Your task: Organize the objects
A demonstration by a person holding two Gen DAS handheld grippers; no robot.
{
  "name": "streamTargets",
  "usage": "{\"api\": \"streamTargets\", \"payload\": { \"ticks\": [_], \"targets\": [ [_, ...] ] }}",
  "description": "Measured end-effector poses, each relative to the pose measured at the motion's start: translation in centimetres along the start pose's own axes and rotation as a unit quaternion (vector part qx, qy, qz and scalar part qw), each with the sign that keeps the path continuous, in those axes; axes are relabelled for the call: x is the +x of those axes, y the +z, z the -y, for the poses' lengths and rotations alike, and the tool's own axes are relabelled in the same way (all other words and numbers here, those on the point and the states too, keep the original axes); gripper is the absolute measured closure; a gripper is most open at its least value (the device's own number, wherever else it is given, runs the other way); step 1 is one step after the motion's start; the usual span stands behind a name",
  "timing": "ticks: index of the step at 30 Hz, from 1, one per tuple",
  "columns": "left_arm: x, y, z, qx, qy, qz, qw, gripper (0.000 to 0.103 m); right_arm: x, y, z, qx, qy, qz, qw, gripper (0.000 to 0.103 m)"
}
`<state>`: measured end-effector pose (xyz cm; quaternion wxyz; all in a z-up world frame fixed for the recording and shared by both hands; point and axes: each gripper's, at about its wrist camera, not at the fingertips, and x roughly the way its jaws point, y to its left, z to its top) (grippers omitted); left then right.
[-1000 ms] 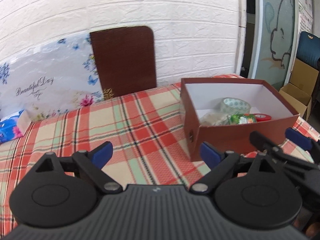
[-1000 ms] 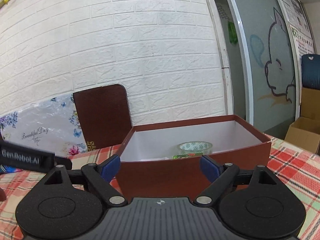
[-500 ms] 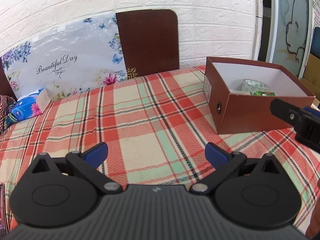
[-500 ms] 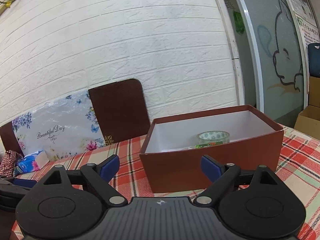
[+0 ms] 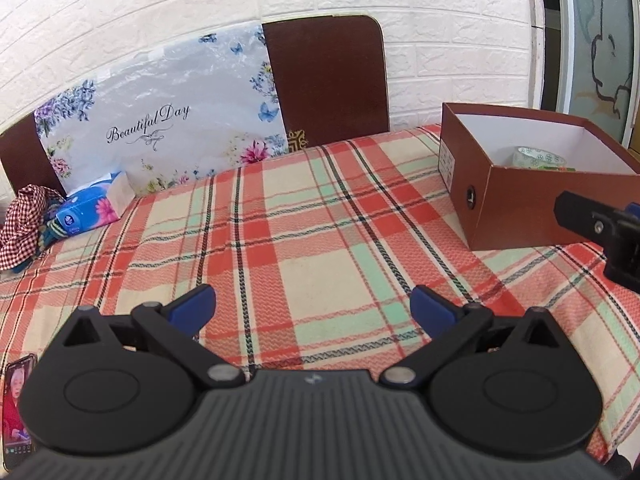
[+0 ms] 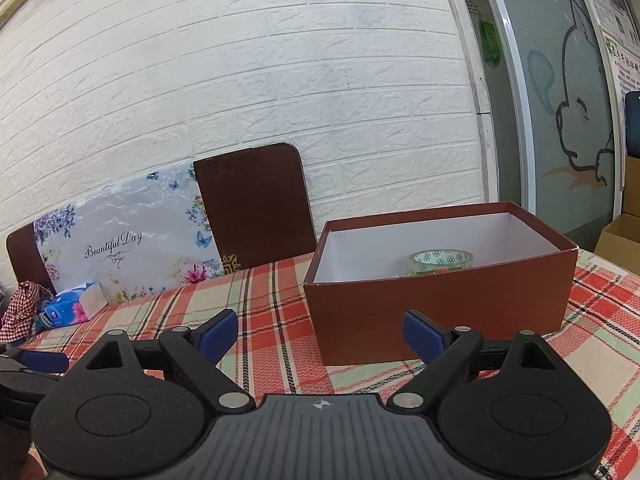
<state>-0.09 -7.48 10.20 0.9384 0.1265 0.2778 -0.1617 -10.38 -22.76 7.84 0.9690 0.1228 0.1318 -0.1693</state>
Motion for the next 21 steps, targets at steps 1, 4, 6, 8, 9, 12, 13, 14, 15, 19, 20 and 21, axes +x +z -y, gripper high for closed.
{"api": "streamTargets", "payload": {
  "ticks": [1,4,6,8,9,12,13,14,15,19,20,21],
  "targets": [
    [-0.09,0.02,-0.05,-0.002,-0.001,0.001,1.0000,0.000,-0.04,0.00,0.01,0.000,0.000,0.000,1.000,0.013],
    [-0.31,0.00,-0.02,-0.002,0.003,0.005,1.0000,0.000,-0.16,-0.02,-0.09,0.000,-0.003,0.001,1.000,0.013],
    [-0.27,-0.02,0.10,0.000,0.005,0.003,1.0000,0.000,-0.19,-0.03,-0.04,0.001,-0.004,0.001,1.000,0.013],
    [-0.24,-0.07,0.16,0.000,0.004,0.000,1.0000,0.000,-0.13,-0.01,0.38,0.002,-0.002,0.000,1.000,0.013],
    [-0.23,-0.08,0.18,0.000,0.002,-0.002,1.0000,0.000,-0.14,-0.04,0.38,0.003,-0.003,0.000,1.000,0.012],
    [-0.15,-0.20,0.28,0.001,0.001,-0.006,1.0000,0.000,-0.09,-0.15,0.50,0.004,-0.003,-0.002,1.000,0.012],
    [-0.14,-0.22,0.29,0.000,0.000,-0.008,1.0000,0.000,-0.10,-0.18,0.48,0.005,-0.003,-0.002,1.000,0.012],
    [-0.13,-0.23,0.31,0.001,-0.001,-0.009,1.0000,0.000,-0.11,-0.20,0.45,0.006,-0.004,-0.002,1.000,0.012],
    [-0.13,-0.27,0.39,0.002,0.000,-0.010,0.9999,0.000,-0.07,-0.20,0.52,0.007,-0.005,-0.003,1.000,0.012],
    [-0.05,-0.31,0.59,0.008,0.003,-0.013,0.9999,0.000,-0.05,-0.27,0.60,0.009,-0.006,-0.003,1.000,0.012],
    [-0.06,-0.31,0.67,0.008,0.003,-0.014,0.9999,0.000,-0.05,-0.27,0.69,0.010,-0.006,-0.004,1.000,0.012],
    [-0.06,-0.32,0.69,0.009,0.003,-0.015,0.9998,0.000,-0.02,-0.30,0.66,0.010,-0.006,-0.004,1.000,0.012]
  ]
}}
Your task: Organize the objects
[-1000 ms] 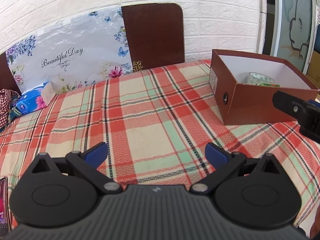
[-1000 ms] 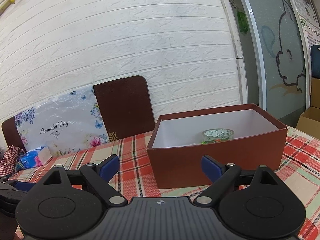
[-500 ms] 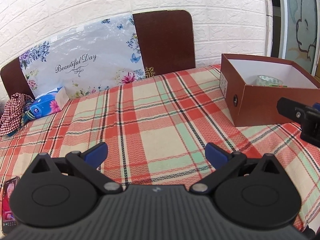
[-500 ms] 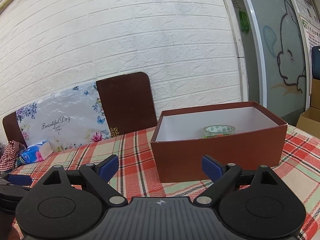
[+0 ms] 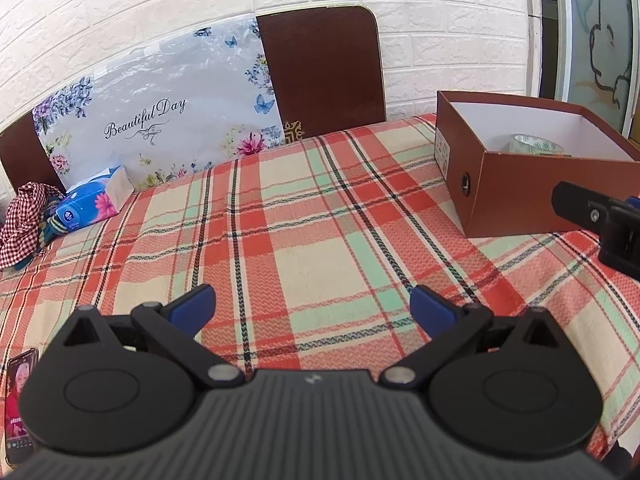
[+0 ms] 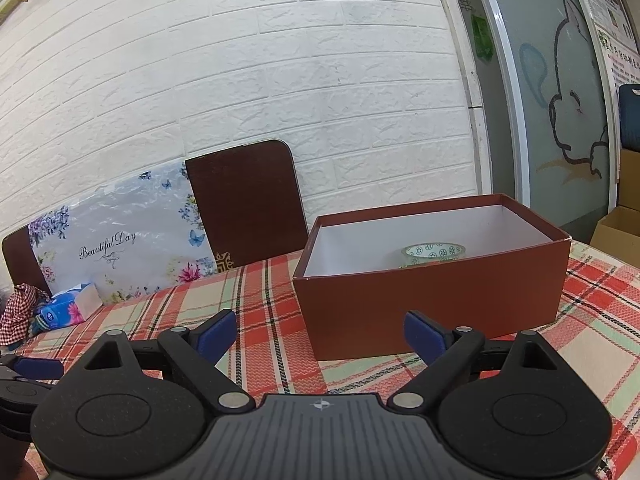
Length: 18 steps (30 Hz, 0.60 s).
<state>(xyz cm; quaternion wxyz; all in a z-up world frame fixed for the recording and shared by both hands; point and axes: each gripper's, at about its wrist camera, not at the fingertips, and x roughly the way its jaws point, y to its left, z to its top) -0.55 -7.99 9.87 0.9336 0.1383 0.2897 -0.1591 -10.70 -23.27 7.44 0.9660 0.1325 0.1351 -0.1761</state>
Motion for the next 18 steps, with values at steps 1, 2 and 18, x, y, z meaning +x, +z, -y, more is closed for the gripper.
{"api": "streamTargets", "payload": {
  "ticks": [1,2,18],
  "targets": [
    [0.03,-0.01,0.02,0.000,0.000,-0.001,1.0000,0.000,0.06,-0.02,0.17,0.000,0.001,-0.001,1.000,0.012],
    [0.05,-0.02,0.03,0.001,0.000,-0.002,1.0000,0.000,0.08,-0.06,0.24,0.000,0.001,-0.001,1.000,0.012],
    [-0.02,-0.07,0.53,0.009,-0.004,-0.002,0.9999,0.000,0.33,-0.37,0.85,0.008,-0.002,-0.006,1.000,0.012]
  ]
}}
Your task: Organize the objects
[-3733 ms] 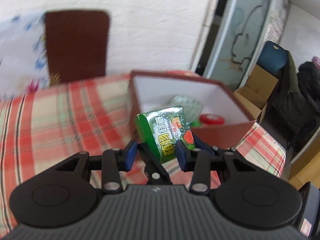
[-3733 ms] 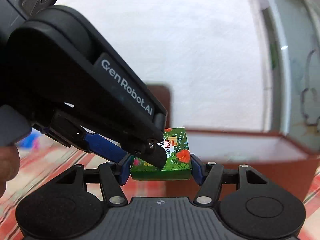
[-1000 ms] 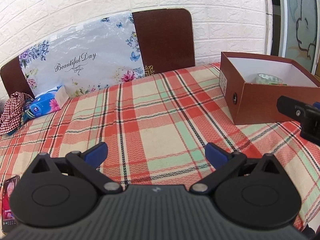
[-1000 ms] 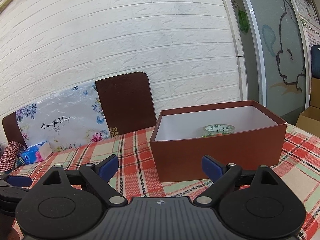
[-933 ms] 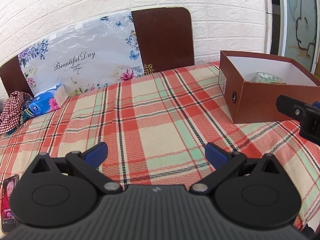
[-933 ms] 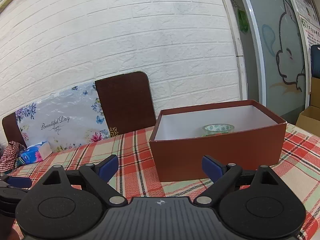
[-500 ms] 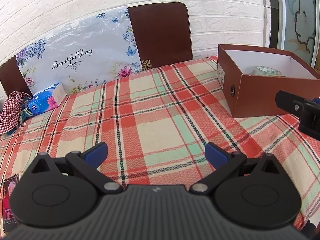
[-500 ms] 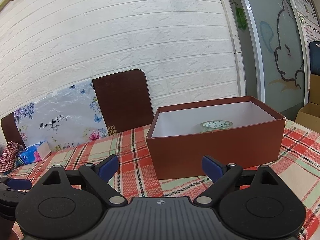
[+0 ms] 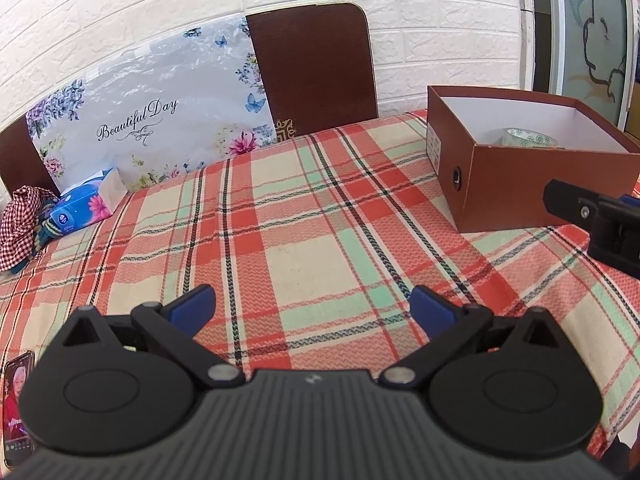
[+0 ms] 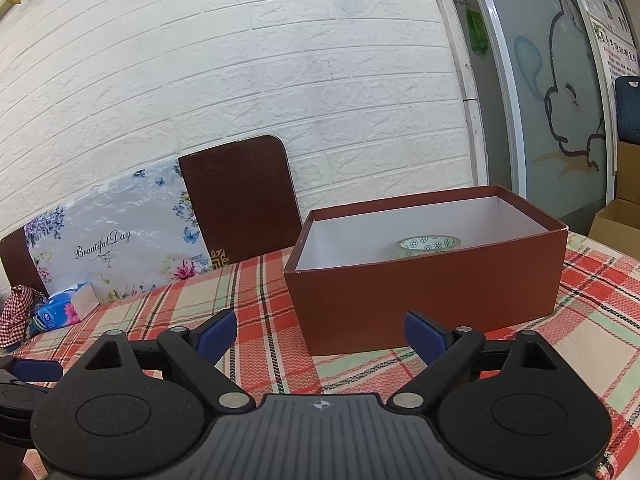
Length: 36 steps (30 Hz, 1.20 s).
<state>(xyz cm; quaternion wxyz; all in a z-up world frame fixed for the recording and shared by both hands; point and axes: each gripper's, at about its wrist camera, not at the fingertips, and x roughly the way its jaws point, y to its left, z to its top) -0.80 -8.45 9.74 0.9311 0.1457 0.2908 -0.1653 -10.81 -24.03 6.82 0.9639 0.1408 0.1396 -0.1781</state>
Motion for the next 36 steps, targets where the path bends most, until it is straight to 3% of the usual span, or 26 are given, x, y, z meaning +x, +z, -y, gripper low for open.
{"api": "streamTargets", "payload": {
  "ticks": [36],
  "targets": [
    [0.7,-0.1,0.9,0.009,-0.008,-0.032,0.9994,0.000,0.4,-0.1,1.1,0.009,-0.003,-0.007,1.000,0.012]
  ]
}}
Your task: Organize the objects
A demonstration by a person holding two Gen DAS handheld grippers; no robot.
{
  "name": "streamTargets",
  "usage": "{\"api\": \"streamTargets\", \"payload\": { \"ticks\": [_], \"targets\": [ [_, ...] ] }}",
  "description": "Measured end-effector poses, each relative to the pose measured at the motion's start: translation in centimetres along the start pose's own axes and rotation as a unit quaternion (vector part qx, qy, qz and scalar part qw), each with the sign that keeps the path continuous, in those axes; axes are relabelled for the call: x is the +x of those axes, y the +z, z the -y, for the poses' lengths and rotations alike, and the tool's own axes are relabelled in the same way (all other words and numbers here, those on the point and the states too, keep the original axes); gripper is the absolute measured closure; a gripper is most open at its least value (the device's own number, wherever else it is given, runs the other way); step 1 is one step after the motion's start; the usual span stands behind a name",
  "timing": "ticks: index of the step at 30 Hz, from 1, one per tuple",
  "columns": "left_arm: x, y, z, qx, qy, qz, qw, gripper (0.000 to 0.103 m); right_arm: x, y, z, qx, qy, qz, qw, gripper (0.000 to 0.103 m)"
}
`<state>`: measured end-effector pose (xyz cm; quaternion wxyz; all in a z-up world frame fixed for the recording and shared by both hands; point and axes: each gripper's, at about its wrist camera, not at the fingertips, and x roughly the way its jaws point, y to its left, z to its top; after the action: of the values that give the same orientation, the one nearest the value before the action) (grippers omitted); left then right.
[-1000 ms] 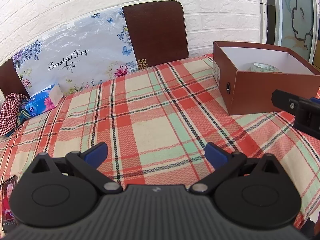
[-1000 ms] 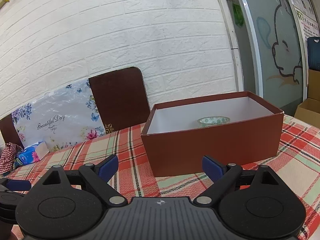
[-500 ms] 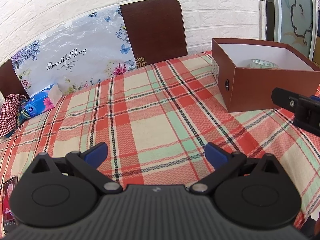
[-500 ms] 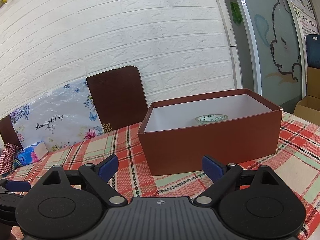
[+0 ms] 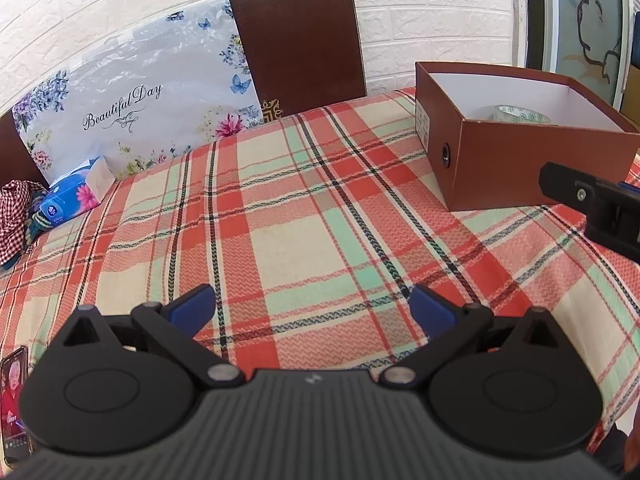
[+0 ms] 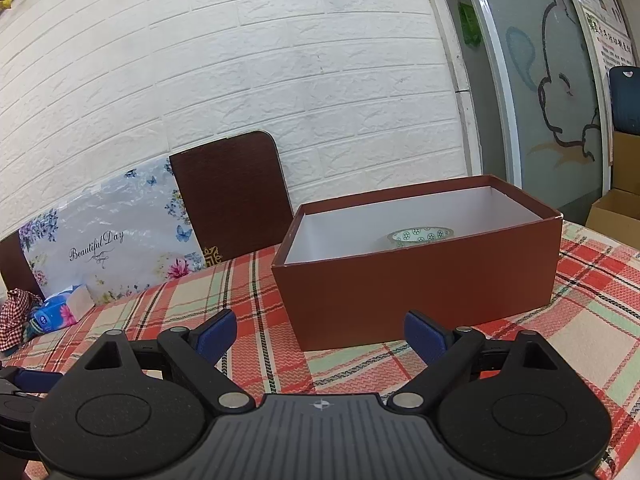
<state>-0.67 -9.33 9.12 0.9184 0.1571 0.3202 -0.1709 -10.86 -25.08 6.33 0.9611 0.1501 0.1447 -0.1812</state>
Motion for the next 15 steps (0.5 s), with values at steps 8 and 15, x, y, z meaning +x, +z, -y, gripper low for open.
{"api": "streamTargets", "payload": {
  "ticks": [8,15],
  "targets": [
    [0.20,-0.07,-0.07,-0.003,0.001,-0.006,1.0000,0.000,-0.01,-0.01,-0.07,0.000,-0.001,0.000,1.000,0.012],
    [0.49,-0.15,-0.27,-0.011,-0.004,-0.014,0.9998,0.000,0.09,-0.18,-0.11,-0.001,-0.002,-0.002,1.000,0.012]
  ]
}}
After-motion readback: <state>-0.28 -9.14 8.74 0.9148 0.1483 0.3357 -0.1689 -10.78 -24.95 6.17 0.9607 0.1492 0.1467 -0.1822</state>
